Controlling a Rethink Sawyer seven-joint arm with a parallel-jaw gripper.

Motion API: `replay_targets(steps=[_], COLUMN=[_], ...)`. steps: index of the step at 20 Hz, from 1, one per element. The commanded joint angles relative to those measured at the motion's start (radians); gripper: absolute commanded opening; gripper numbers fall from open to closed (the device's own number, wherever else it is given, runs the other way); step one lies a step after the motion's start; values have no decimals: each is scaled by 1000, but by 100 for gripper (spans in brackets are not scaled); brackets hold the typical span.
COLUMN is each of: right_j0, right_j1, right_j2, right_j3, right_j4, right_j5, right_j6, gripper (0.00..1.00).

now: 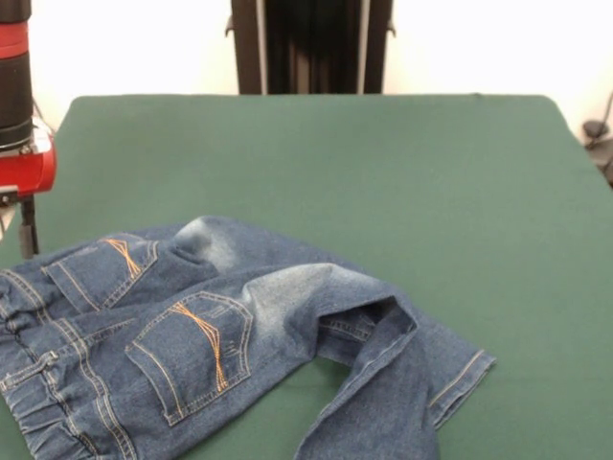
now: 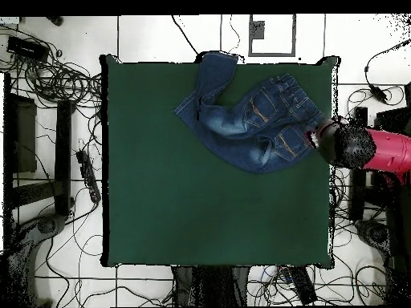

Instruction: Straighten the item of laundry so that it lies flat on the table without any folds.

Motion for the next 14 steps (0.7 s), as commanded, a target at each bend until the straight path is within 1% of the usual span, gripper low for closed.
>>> replay_targets(steps=[1,3,6,12,14], right_j0=[44,57,59,67,74], right_j1=[69,107,129,174,201], right_j2=[-30,-36,-36,-34,-28], right_j3=[-104,-143,-159,-190,-212], right_j4=[-15,-42,-48,-47,-39], right_j5=[194,175,166,141,146], right_j6=[-160,-156,-155,-147,-148], gripper=[100,100,100,100,100])
